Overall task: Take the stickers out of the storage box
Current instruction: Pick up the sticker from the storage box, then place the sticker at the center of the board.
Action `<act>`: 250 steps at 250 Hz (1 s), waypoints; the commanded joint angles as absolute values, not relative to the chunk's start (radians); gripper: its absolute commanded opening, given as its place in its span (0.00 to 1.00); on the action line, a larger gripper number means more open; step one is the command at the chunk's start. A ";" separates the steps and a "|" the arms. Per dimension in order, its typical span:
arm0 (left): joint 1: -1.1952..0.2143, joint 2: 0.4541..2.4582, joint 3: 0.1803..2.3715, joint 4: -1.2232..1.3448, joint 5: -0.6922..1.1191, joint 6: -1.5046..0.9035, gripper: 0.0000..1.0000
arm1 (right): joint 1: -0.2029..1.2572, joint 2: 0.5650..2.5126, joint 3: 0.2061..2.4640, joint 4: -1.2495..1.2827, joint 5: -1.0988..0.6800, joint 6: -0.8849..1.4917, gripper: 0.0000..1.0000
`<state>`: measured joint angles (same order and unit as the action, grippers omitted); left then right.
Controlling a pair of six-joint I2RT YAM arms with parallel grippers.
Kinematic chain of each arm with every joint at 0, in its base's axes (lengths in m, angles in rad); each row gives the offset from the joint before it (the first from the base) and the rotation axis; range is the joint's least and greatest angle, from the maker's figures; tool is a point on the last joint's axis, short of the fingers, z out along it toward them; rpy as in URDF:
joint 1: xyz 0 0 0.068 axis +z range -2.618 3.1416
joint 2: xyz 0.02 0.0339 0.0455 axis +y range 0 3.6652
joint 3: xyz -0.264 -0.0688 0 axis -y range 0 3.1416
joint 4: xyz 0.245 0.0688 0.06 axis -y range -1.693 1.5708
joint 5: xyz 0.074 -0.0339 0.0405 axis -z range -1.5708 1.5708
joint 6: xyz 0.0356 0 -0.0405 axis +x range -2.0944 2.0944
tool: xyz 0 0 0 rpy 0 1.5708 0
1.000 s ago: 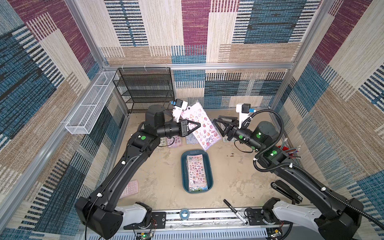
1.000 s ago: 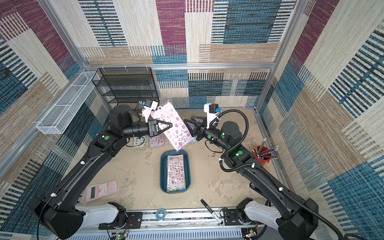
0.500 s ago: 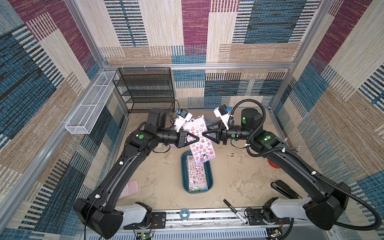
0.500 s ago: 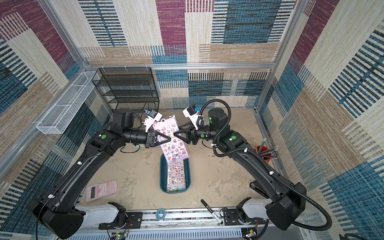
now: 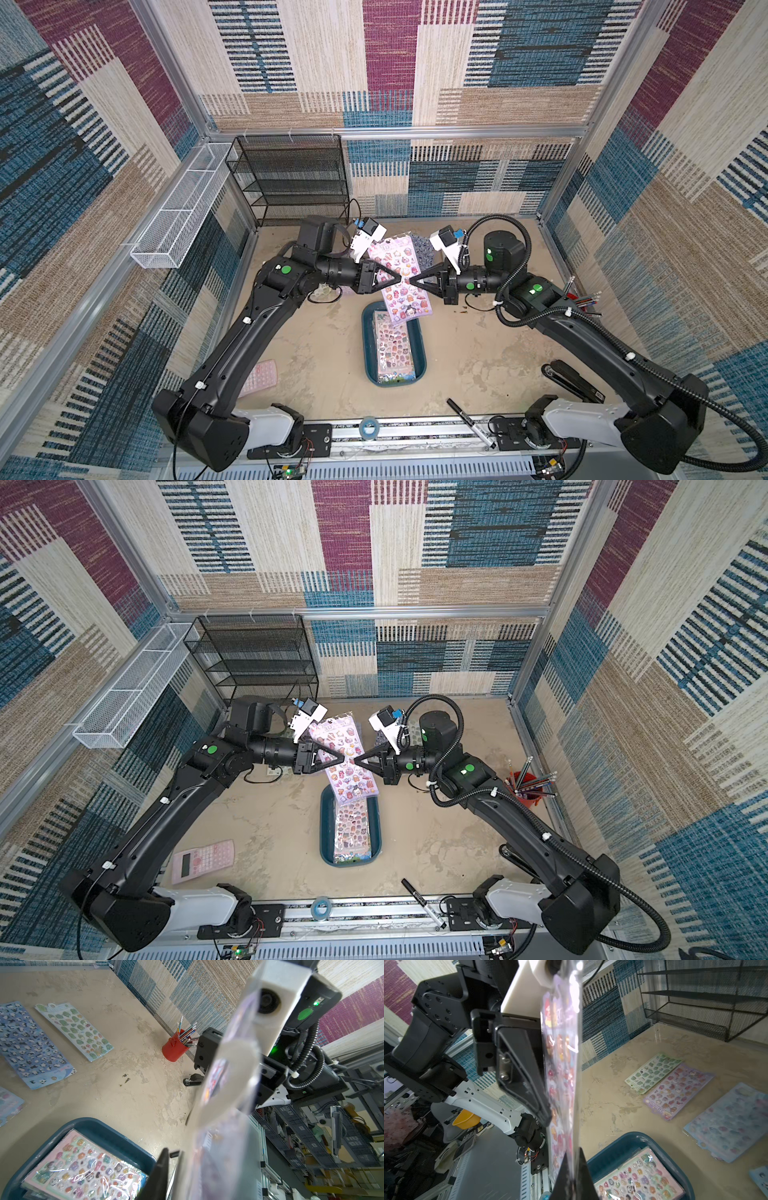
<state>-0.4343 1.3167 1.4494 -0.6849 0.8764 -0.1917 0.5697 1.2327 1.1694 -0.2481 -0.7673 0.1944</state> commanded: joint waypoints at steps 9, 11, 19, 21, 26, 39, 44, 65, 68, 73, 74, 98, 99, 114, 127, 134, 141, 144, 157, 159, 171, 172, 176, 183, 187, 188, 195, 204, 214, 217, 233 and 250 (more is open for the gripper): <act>-0.397 1.279 1.428 -0.668 0.765 -0.218 0.68 | 0.553 1.274 1.250 -0.377 -0.539 0.133 0.00; -0.393 1.276 1.425 -0.668 0.760 -0.221 0.69 | 0.552 1.279 1.256 -0.387 -0.529 0.129 0.00; -0.374 1.261 1.411 -0.660 0.736 -0.237 0.70 | 0.548 1.299 1.280 -0.422 -0.489 0.115 0.00; -0.370 1.257 1.407 -0.657 0.728 -0.241 0.71 | 0.548 1.304 1.286 -0.431 -0.478 0.110 0.00; -0.358 1.246 1.395 -0.650 0.708 -0.254 0.72 | 0.544 1.316 1.300 -0.452 -0.445 0.102 0.00; -0.328 1.211 1.363 -0.635 0.648 -0.281 0.73 | 0.536 1.352 1.338 -0.508 -0.355 0.079 0.00; -0.319 1.196 1.350 -0.627 0.626 -0.289 0.74 | 0.533 1.366 1.352 -0.527 -0.320 0.072 0.00; -0.285 1.125 1.297 -0.611 0.513 -0.317 0.77 | 0.513 1.413 1.401 -0.597 -0.178 0.057 0.00; -0.282 1.115 1.290 -0.613 0.498 -0.318 0.77 | 0.510 1.419 1.408 -0.605 -0.160 0.056 0.00; -0.277 1.100 1.280 -0.612 0.474 -0.322 0.78 | 0.503 1.429 1.417 -0.619 -0.136 0.055 0.00; -0.276 1.096 1.277 -0.612 0.470 -0.322 0.78 | 0.501 1.432 1.419 -0.621 -0.131 0.055 0.00; -0.262 1.008 1.225 -0.596 0.382 -0.330 0.82 | 0.460 1.474 1.449 -0.661 -0.040 0.053 0.00; -0.262 1.004 1.223 -0.596 0.378 -0.330 0.82 | 0.456 1.478 1.451 -0.664 -0.034 0.054 0.00; -0.259 0.957 1.197 -0.592 0.336 -0.331 0.85 | 0.427 1.510 1.465 -0.681 0.013 0.052 0.00; -0.258 0.927 1.181 -0.593 0.311 -0.328 0.86 | 0.400 1.543 1.479 -0.697 0.056 0.053 0.00; -0.258 0.914 1.175 -0.597 0.302 -0.327 0.86 | 0.382 1.567 1.491 -0.710 0.071 0.052 0.00; -0.258 0.907 1.169 -0.601 0.298 -0.326 0.86 | 0.367 1.593 1.505 -0.724 0.078 0.051 0.00; -0.257 0.904 1.165 -0.603 0.298 -0.325 0.86 | 0.360 1.603 1.511 -0.729 0.082 0.050 0.00; -0.256 0.899 1.157 -0.615 0.292 -0.325 0.85 | 0.338 1.654 1.540 -0.753 0.108 0.047 0.00; -0.256 0.899 1.157 -0.617 0.291 -0.325 0.85 | 0.335 1.662 1.545 -0.758 0.113 0.046 0.00; -0.256 0.902 1.152 -0.630 0.287 -0.320 0.83 | 0.319 1.714 1.578 -0.785 0.145 0.043 0.00; -0.256 0.902 1.152 -0.632 0.288 -0.320 0.83 | 0.317 1.718 1.580 -0.787 0.148 0.043 0.00; -0.256 0.905 1.151 -0.637 0.286 -0.317 0.82 | 0.312 1.735 1.590 -0.794 0.158 0.042 0.00; -0.256 0.908 1.148 -0.641 0.284 -0.315 0.81 | 0.302 1.764 1.607 -0.809 0.166 0.041 0.00; -0.255 0.909 1.146 -0.644 0.284 -0.314 0.80 | 0.295 1.780 1.627 -0.817 0.169 0.041 0.00; -0.255 0.910 1.145 -0.645 0.283 -0.314 0.80 | 0.294 1.784 1.631 -0.819 0.169 0.041 0.00; -0.255 0.913 1.143 -0.648 0.282 -0.313 0.79 | 0.282 1.811 1.654 -0.828 0.176 0.038 0.00; -0.254 0.917 1.139 -0.650 0.282 -0.313 0.78 | 0.264 1.841 1.680 -0.834 0.188 0.039 0.00; -0.253 0.921 1.134 -0.648 0.283 -0.312 0.77 | 0.244 1.872 1.709 -0.837 0.197 0.040 0.00; -0.252 0.920 1.133 -0.647 0.286 -0.312 0.77 | 0.237 1.882 1.718 -0.837 0.196 0.040 0.00; -0.253 0.922 1.128 -0.647 0.284 -0.308 0.77 | 0.206 1.931 1.770 -0.849 0.188 0.041 0.00; -0.252 0.920 1.118 -0.649 0.262 -0.296 0.77 | 0.185 1.988 1.830 -0.881 0.180 0.039 0.00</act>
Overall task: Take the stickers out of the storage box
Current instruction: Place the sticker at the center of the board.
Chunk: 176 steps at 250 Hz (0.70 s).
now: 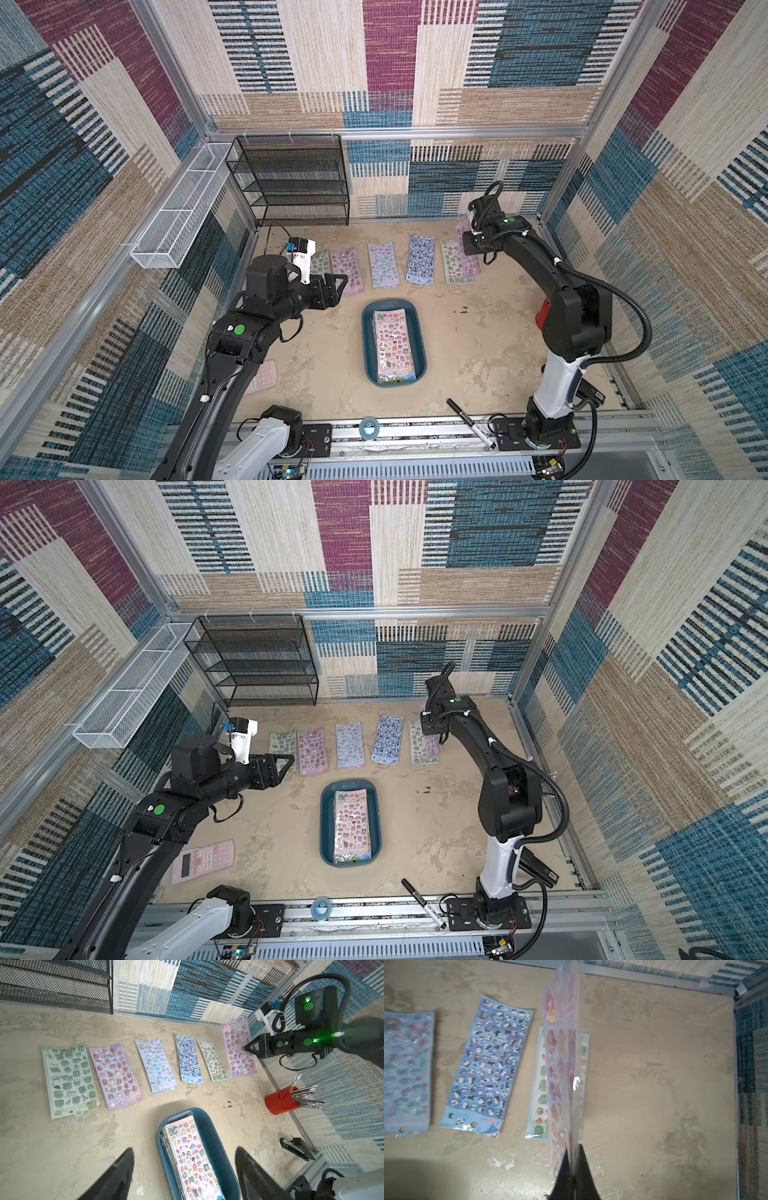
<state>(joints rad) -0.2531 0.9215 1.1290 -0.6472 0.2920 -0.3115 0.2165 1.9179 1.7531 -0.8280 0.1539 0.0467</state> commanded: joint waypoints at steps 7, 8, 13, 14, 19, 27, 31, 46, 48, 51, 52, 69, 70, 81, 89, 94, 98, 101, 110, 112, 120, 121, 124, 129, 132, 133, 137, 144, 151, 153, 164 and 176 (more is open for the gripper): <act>-0.251 0.917 1.113 -0.650 0.250 -0.290 0.77 | 0.178 2.013 1.853 -0.896 0.180 0.035 0.00; -0.252 0.917 1.113 -0.650 0.248 -0.289 0.77 | 0.177 2.016 1.856 -0.898 0.180 0.035 0.00; -0.251 0.917 1.109 -0.650 0.241 -0.285 0.77 | 0.173 2.033 1.872 -0.908 0.181 0.030 0.00; -0.250 0.916 1.108 -0.650 0.240 -0.284 0.77 | 0.172 2.036 1.875 -0.909 0.181 0.029 0.00; -0.250 0.917 1.103 -0.649 0.235 -0.281 0.77 | 0.169 2.051 1.887 -0.919 0.184 0.025 0.00; -0.248 0.916 1.098 -0.652 0.230 -0.276 0.77 | 0.162 2.074 1.908 -0.932 0.190 0.020 0.00; -0.247 0.916 1.095 -0.650 0.229 -0.275 0.77 | 0.158 2.085 1.917 -0.939 0.190 0.019 0.00; -0.245 0.918 1.085 -0.647 0.230 -0.272 0.77 | 0.140 2.121 1.945 -0.958 0.190 0.012 0.00; -0.245 0.919 1.083 -0.646 0.230 -0.272 0.77 | 0.139 2.124 1.949 -0.962 0.190 0.012 0.00; -0.244 0.920 1.081 -0.646 0.230 -0.271 0.77 | 0.135 2.130 1.953 -0.965 0.190 0.012 0.00; -0.244 0.921 1.080 -0.646 0.229 -0.271 0.77 | 0.133 2.134 1.954 -0.967 0.189 0.011 0.00; -0.242 0.925 1.075 -0.644 0.229 -0.267 0.77 | 0.115 2.159 1.976 -0.981 0.175 0.004 0.00; -0.242 0.925 1.074 -0.644 0.229 -0.267 0.77 | 0.113 2.160 1.976 -0.981 0.174 0.004 0.00; -0.239 0.928 1.074 -0.644 0.228 -0.264 0.77 | 0.104 2.170 1.982 -0.983 0.170 0.002 0.00; -0.236 0.929 1.073 -0.646 0.230 -0.262 0.77 | 0.097 2.177 1.983 -0.983 0.166 0.000 0.00; -0.235 0.930 1.073 -0.647 0.233 -0.262 0.77 | 0.094 2.182 1.982 -0.985 0.163 -0.003 0.00; -0.232 0.930 1.072 -0.646 0.235 -0.261 0.77 | 0.091 2.185 1.984 -0.984 0.159 -0.004 0.00; -0.232 0.930 1.071 -0.646 0.237 -0.261 0.77 | 0.090 2.189 1.983 -0.985 0.159 -0.006 0.00; -0.227 0.930 1.070 -0.647 0.242 -0.261 0.77 | 0.084 2.197 1.981 -0.985 0.154 -0.009 0.00; -0.226 0.929 1.070 -0.647 0.242 -0.261 0.77 | 0.083 2.199 1.982 -0.985 0.153 -0.010 0.00; -0.223 0.928 1.068 -0.645 0.246 -0.261 0.77 | 0.080 2.210 1.981 -0.985 0.154 -0.014 0.00; -0.223 0.928 1.067 -0.645 0.247 -0.262 0.77 | 0.079 2.211 1.981 -0.984 0.153 -0.013 0.00; -0.221 0.928 1.066 -0.643 0.249 -0.262 0.77 | 0.078 2.215 1.981 -0.985 0.155 -0.015 0.00; -0.220 0.928 1.065 -0.643 0.253 -0.262 0.77 | 0.076 2.221 1.982 -0.984 0.154 -0.015 0.00; -0.218 0.928 1.064 -0.643 0.254 -0.262 0.77 | 0.077 2.226 1.982 -0.985 0.154 -0.016 0.00; -0.217 0.928 1.063 -0.642 0.254 -0.262 0.77 | 0.077 2.227 1.982 -0.985 0.154 -0.016 0.00; -0.217 0.928 1.062 -0.641 0.256 -0.263 0.77 | 0.076 2.233 1.981 -0.984 0.152 -0.017 0.00; -0.215 0.930 1.061 -0.641 0.260 -0.264 0.77 | 0.076 2.243 1.982 -0.981 0.155 -0.020 0.00; -0.213 0.930 1.059 -0.639 0.263 -0.264 0.77 | 0.075 2.252 1.981 -0.978 0.154 -0.020 0.00; -0.213 0.930 1.059 -0.638 0.264 -0.264 0.77 | 0.074 2.255 1.982 -0.977 0.156 -0.020 0.00; -0.212 0.933 1.058 -0.640 0.264 -0.265 0.77 | 0.074 2.272 1.985 -0.970 0.175 -0.017 0.00; -0.210 0.935 1.055 -0.639 0.265 -0.265 0.77 | 0.071 2.292 1.988 -0.965 0.218 -0.009 0.00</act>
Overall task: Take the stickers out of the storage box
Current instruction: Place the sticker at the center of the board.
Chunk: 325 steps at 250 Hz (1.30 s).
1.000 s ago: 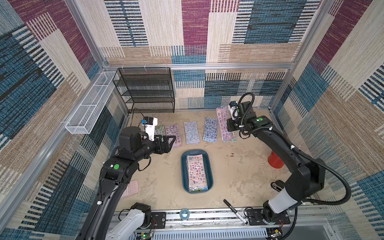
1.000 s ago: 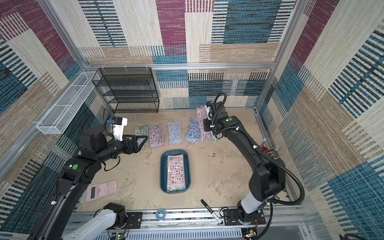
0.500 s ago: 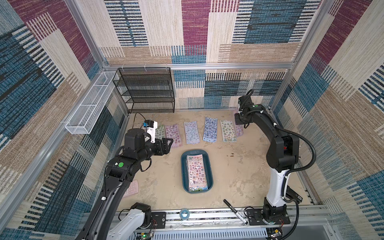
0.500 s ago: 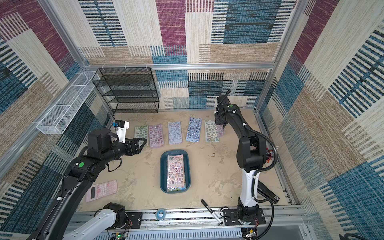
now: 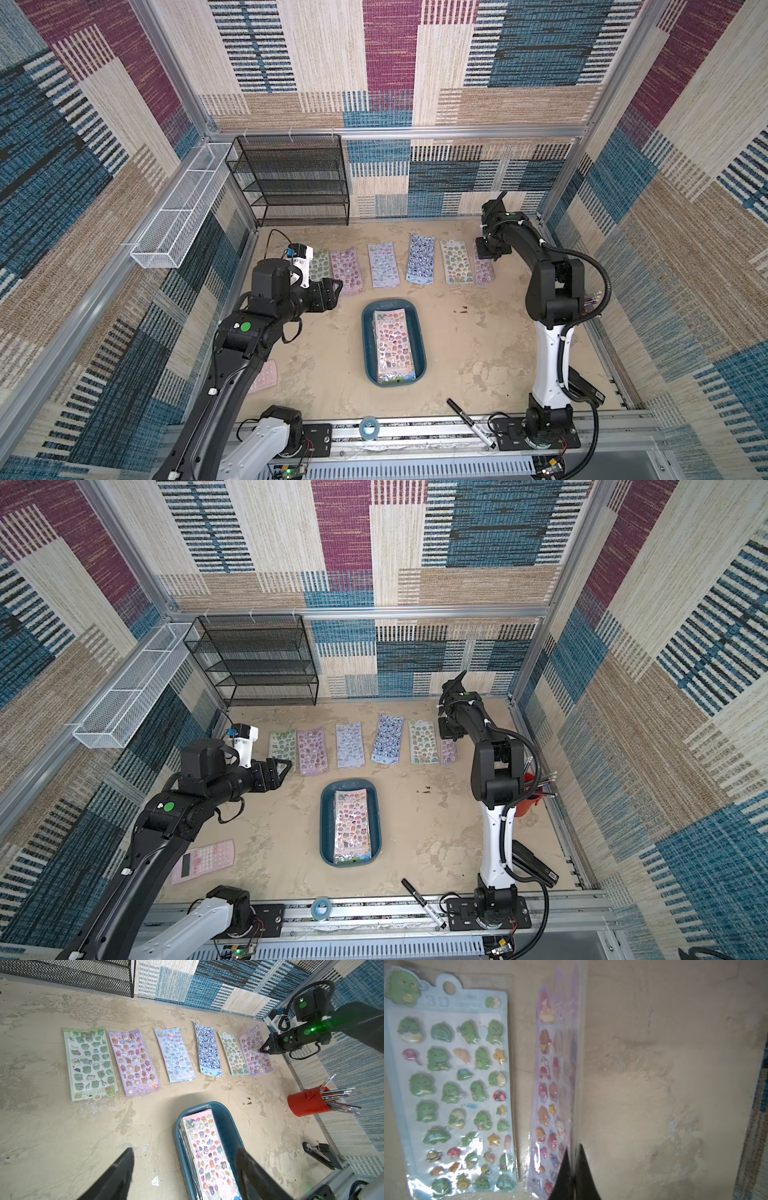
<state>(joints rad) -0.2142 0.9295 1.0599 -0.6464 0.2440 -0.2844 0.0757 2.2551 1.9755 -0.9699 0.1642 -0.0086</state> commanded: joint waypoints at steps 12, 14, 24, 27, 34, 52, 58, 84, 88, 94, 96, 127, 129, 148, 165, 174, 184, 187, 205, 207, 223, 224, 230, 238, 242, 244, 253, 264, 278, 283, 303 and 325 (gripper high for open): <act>-0.210 0.939 1.055 -0.640 0.263 -0.267 0.77 | 0.069 2.311 1.993 -0.964 0.255 -0.002 0.00; -0.209 0.940 1.055 -0.639 0.262 -0.268 0.77 | 0.069 2.315 1.995 -0.965 0.259 -0.002 0.00; -0.209 0.945 1.055 -0.640 0.260 -0.270 0.77 | 0.068 2.329 1.995 -0.958 0.278 -0.002 0.00; -0.209 0.946 1.054 -0.640 0.259 -0.270 0.77 | 0.068 2.333 1.996 -0.956 0.282 -0.002 0.00; -0.208 0.949 1.054 -0.641 0.259 -0.271 0.77 | 0.068 2.341 1.994 -0.949 0.293 -0.004 0.01; -0.207 0.959 1.055 -0.640 0.259 -0.275 0.77 | 0.067 2.358 1.990 -0.931 0.329 -0.007 0.07; -0.207 0.962 1.053 -0.641 0.259 -0.277 0.77 | 0.067 2.364 1.990 -0.924 0.335 -0.010 0.10; -0.206 0.972 1.051 -0.640 0.259 -0.282 0.77 | 0.065 2.378 1.978 -0.892 0.368 -0.023 0.13; -0.206 0.973 1.052 -0.642 0.259 -0.283 0.77 | 0.066 2.380 1.977 -0.890 0.374 -0.024 0.14; -0.206 0.974 1.051 -0.641 0.258 -0.285 0.77 | 0.066 2.382 1.976 -0.885 0.379 -0.027 0.15; -0.206 0.975 1.052 -0.641 0.258 -0.285 0.77 | 0.066 2.383 1.973 -0.882 0.379 -0.028 0.16; -0.204 0.988 1.055 -0.641 0.262 -0.292 0.77 | 0.063 2.384 1.942 -0.849 0.396 -0.036 0.30; -0.205 0.987 1.055 -0.640 0.263 -0.293 0.77 | 0.063 2.384 1.941 -0.848 0.395 -0.036 0.31; -0.205 0.995 1.062 -0.639 0.268 -0.297 0.77 | 0.058 2.385 1.941 -0.846 0.398 -0.031 0.36; -0.204 1.001 1.068 -0.638 0.272 -0.299 0.77 | 0.056 2.380 1.940 -0.847 0.405 -0.019 0.40; -0.204 1.002 1.069 -0.639 0.274 -0.302 0.76 | 0.055 2.375 1.938 -0.846 0.414 -0.014 0.41; -0.204 1.002 1.072 -0.641 0.278 -0.303 0.76 | 0.054 2.367 1.932 -0.842 0.416 -0.014 0.43; -0.204 1.002 1.073 -0.641 0.280 -0.304 0.76 | 0.054 2.364 1.930 -0.841 0.416 -0.014 0.43; -0.204 1.000 1.077 -0.646 0.284 -0.305 0.76 | 0.052 2.345 1.926 -0.840 0.413 -0.006 0.46; -0.204 0.999 1.077 -0.647 0.284 -0.305 0.76 | 0.051 2.344 1.927 -0.841 0.414 -0.004 0.46; -0.204 0.995 1.083 -0.657 0.283 -0.304 0.76 | 0.051 2.319 1.931 -0.848 0.413 0.010 0.48; -0.204 0.994 1.083 -0.657 0.282 -0.304 0.76 | 0.052 2.317 1.931 -0.848 0.414 0.010 0.48; -0.204 0.993 1.085 -0.661 0.282 -0.304 0.76 | 0.052 2.304 1.931 -0.848 0.414 0.011 0.49; -0.204 0.990 1.089 -0.667 0.282 -0.304 0.76 | 0.053 2.284 1.929 -0.848 0.418 0.020 0.49; -0.204 0.988 1.090 -0.669 0.280 -0.304 0.76 | 0.052 2.273 1.928 -0.848 0.421 0.024 0.50; -0.204 0.987 1.091 -0.670 0.280 -0.304 0.76 | 0.052 2.268 1.928 -0.848 0.422 0.025 0.50; -0.204 0.983 1.092 -0.677 0.278 -0.304 0.76 | 0.051 2.243 1.927 -0.851 0.426 0.036 0.51; -0.204 0.978 1.095 -0.685 0.274 -0.302 0.76 | 0.054 2.205 1.922 -0.856 0.428 0.049 0.52; -0.204 0.970 1.093 -0.696 0.259 -0.302 0.76 | 0.054 2.152 1.911 -0.859 0.430 0.066 0.52; -0.203 0.966 1.091 -0.702 0.253 -0.302 0.76 | 0.057 2.131 1.906 -0.859 0.430 0.072 0.53; -0.203 0.954 1.077 -0.715 0.238 -0.311 0.76 | 0.077 2.045 1.877 -0.859 0.427 0.090 0.53; -0.204 0.941 1.043 -0.715 0.244 -0.327 0.76 | 0.144 1.949 1.823 -0.836 0.412 0.082 0.52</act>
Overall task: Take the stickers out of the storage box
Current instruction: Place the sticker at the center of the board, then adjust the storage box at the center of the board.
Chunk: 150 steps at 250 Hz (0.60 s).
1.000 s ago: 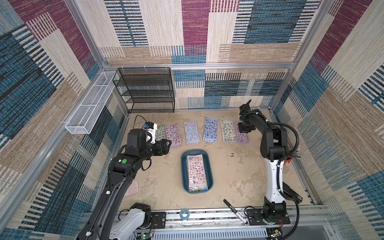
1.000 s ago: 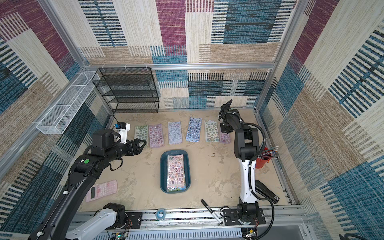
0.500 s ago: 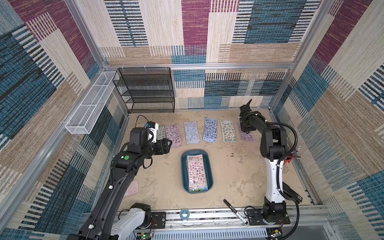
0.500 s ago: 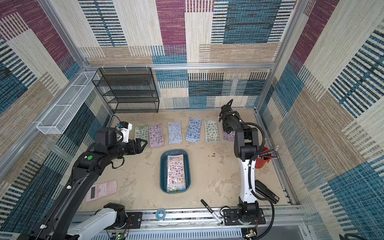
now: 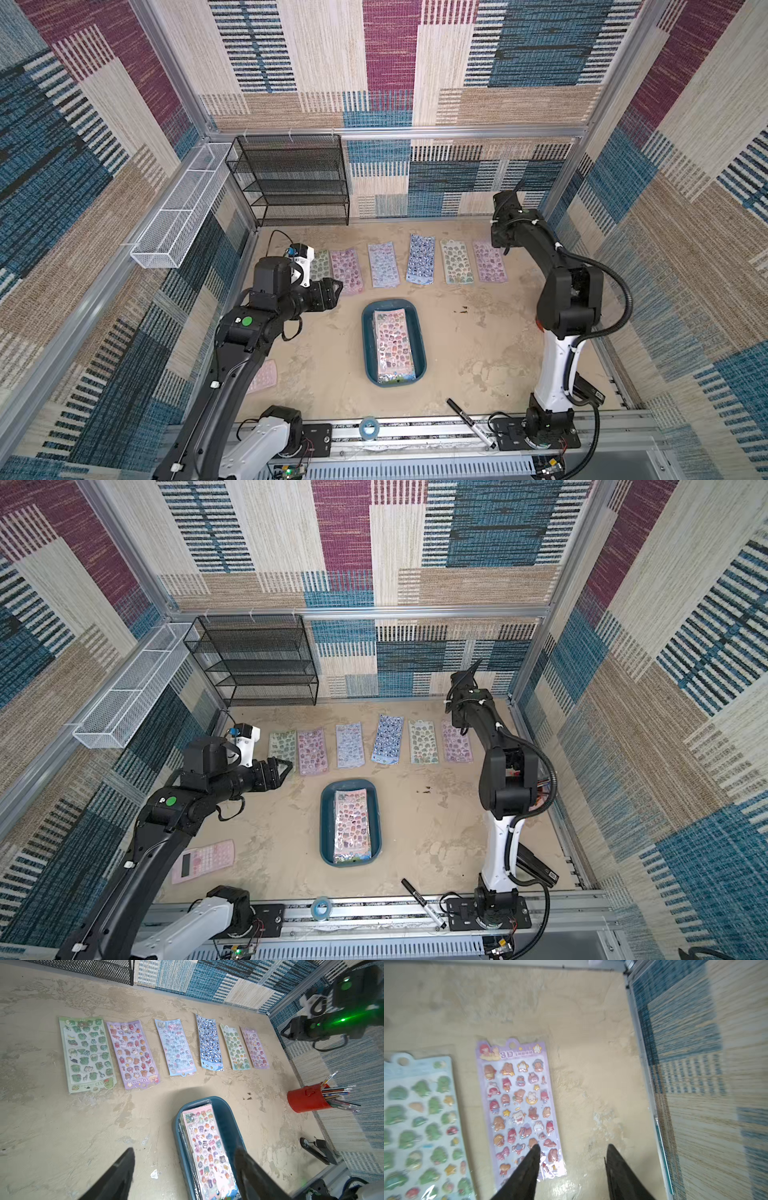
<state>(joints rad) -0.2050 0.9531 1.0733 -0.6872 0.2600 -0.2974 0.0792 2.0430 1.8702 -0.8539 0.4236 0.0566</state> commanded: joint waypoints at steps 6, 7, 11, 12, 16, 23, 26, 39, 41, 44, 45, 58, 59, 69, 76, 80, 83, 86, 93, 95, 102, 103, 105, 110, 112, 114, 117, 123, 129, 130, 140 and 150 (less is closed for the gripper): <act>-0.204 0.940 1.035 -0.715 0.245 -0.333 0.76 | 0.174 1.925 1.805 -0.827 0.410 0.076 0.52; -0.204 0.940 1.033 -0.715 0.245 -0.334 0.76 | 0.179 1.921 1.801 -0.825 0.410 0.075 0.52; -0.204 0.942 1.027 -0.715 0.247 -0.338 0.76 | 0.201 1.906 1.789 -0.817 0.408 0.070 0.52; -0.204 0.942 1.026 -0.715 0.247 -0.338 0.76 | 0.207 1.903 1.786 -0.815 0.408 0.069 0.52; -0.203 0.943 1.019 -0.716 0.248 -0.341 0.76 | 0.230 1.889 1.772 -0.807 0.409 0.065 0.51; -0.204 0.948 1.009 -0.720 0.248 -0.348 0.76 | 0.276 1.869 1.753 -0.798 0.409 0.061 0.51; -0.204 0.950 1.005 -0.722 0.248 -0.351 0.76 | 0.296 1.859 1.745 -0.794 0.409 0.061 0.51; -0.204 0.960 0.986 -0.730 0.254 -0.364 0.76 | 0.382 1.828 1.710 -0.776 0.400 0.060 0.49; -0.204 0.960 0.983 -0.731 0.255 -0.367 0.76 | 0.395 1.824 1.704 -0.773 0.396 0.060 0.49; -0.205 0.961 0.977 -0.732 0.258 -0.370 0.76 | 0.413 1.817 1.695 -0.769 0.389 0.060 0.49; -0.205 0.961 0.976 -0.732 0.259 -0.371 0.76 | 0.420 1.815 1.692 -0.767 0.387 0.060 0.49; -0.207 0.963 0.952 -0.733 0.275 -0.389 0.76 | 0.495 1.789 1.650 -0.747 0.352 0.069 0.48; -0.207 0.962 0.950 -0.733 0.276 -0.390 0.76 | 0.501 1.786 1.647 -0.746 0.348 0.070 0.48; -0.210 0.959 0.931 -0.733 0.286 -0.405 0.76 | 0.548 1.765 1.611 -0.727 0.320 0.080 0.47; -0.212 0.955 0.916 -0.733 0.290 -0.414 0.76 | 0.580 1.750 1.585 -0.712 0.308 0.092 0.47; -0.214 0.953 0.909 -0.732 0.291 -0.419 0.76 | 0.595 1.742 1.567 -0.703 0.297 0.097 0.47; -0.216 0.949 0.903 -0.733 0.291 -0.423 0.76 | 0.606 1.737 1.555 -0.697 0.289 0.100 0.47; -0.217 0.948 0.898 -0.732 0.290 -0.425 0.76 | 0.616 1.731 1.544 -0.690 0.278 0.102 0.47; -0.222 0.941 0.884 -0.733 0.288 -0.432 0.77 | 0.637 1.719 1.515 -0.675 0.255 0.106 0.46; -0.224 0.939 0.881 -0.733 0.287 -0.434 0.77 | 0.644 1.717 1.509 -0.672 0.250 0.107 0.46; -0.229 0.935 0.868 -0.731 0.283 -0.441 0.77 | 0.661 1.708 1.483 -0.661 0.238 0.120 0.46; -0.230 0.934 0.867 -0.732 0.282 -0.442 0.77 | 0.665 1.707 1.480 -0.660 0.236 0.121 0.46; -0.231 0.933 0.865 -0.731 0.281 -0.444 0.77 | 0.670 1.705 1.473 -0.656 0.231 0.124 0.46; -0.235 0.931 0.856 -0.731 0.277 -0.448 0.77 | 0.682 1.702 1.457 -0.649 0.217 0.127 0.46; -0.237 0.931 0.854 -0.730 0.275 -0.450 0.77 | 0.685 1.701 1.451 -0.646 0.211 0.127 0.46; -0.239 0.933 0.853 -0.731 0.274 -0.451 0.77 | 0.690 1.700 1.446 -0.644 0.205 0.127 0.46; -0.242 0.933 0.848 -0.730 0.271 -0.454 0.77 | 0.696 1.698 1.437 -0.640 0.196 0.126 0.46; -0.248 0.937 0.844 -0.730 0.268 -0.459 0.77 | 0.706 1.696 1.421 -0.633 0.188 0.127 0.46; -0.256 0.942 0.838 -0.729 0.265 -0.463 0.77 | 0.715 1.695 1.407 -0.628 0.186 0.133 0.46; -0.258 0.944 0.838 -0.728 0.264 -0.464 0.78 | 0.717 1.695 1.405 -0.627 0.185 0.135 0.46; -0.275 0.958 0.832 -0.725 0.256 -0.468 0.78 | 0.727 1.694 1.385 -0.619 0.161 0.139 0.45; -0.293 0.973 0.831 -0.718 0.246 -0.471 0.77 | 0.731 1.691 1.363 -0.605 0.114 0.138 0.44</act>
